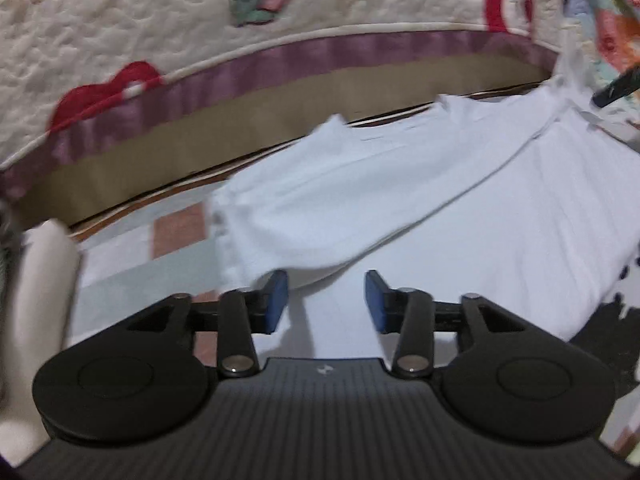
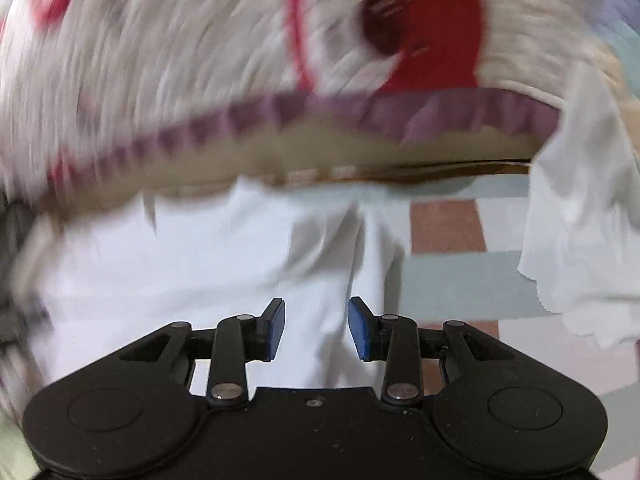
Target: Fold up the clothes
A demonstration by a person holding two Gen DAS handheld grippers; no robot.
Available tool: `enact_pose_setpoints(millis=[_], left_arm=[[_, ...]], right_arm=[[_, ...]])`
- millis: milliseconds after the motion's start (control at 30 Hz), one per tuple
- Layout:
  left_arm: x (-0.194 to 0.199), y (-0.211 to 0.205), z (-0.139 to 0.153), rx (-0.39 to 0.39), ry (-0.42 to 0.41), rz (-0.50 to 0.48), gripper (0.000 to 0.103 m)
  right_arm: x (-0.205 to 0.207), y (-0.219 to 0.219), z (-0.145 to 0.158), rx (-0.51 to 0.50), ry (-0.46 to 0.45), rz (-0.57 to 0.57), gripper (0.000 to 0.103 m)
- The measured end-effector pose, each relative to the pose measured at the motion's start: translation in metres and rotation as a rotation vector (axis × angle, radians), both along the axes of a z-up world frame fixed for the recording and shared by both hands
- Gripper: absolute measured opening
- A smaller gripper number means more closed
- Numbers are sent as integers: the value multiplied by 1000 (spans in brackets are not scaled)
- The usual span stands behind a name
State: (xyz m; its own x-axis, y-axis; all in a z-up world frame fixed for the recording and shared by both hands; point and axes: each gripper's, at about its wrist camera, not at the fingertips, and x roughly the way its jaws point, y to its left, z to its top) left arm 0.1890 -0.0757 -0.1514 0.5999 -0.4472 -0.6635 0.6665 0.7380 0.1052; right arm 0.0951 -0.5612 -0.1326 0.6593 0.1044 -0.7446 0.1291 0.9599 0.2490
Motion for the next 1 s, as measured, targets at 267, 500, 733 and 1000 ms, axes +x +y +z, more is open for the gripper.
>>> enact_pose_setpoints(millis=[267, 500, 733, 1000], left_arm=[[14, -33, -14, 172, -119, -125, 69], [56, -56, -9, 169, -98, -125, 41], [93, -71, -4, 173, -84, -199, 7], [143, -34, 0, -182, 109, 25, 10]], right_arm=[[31, 64, -16, -328, 105, 26, 42], [72, 39, -27, -248, 109, -18, 51], [101, 5, -20, -239, 33, -113, 50], [91, -46, -23, -117, 58, -211, 52]])
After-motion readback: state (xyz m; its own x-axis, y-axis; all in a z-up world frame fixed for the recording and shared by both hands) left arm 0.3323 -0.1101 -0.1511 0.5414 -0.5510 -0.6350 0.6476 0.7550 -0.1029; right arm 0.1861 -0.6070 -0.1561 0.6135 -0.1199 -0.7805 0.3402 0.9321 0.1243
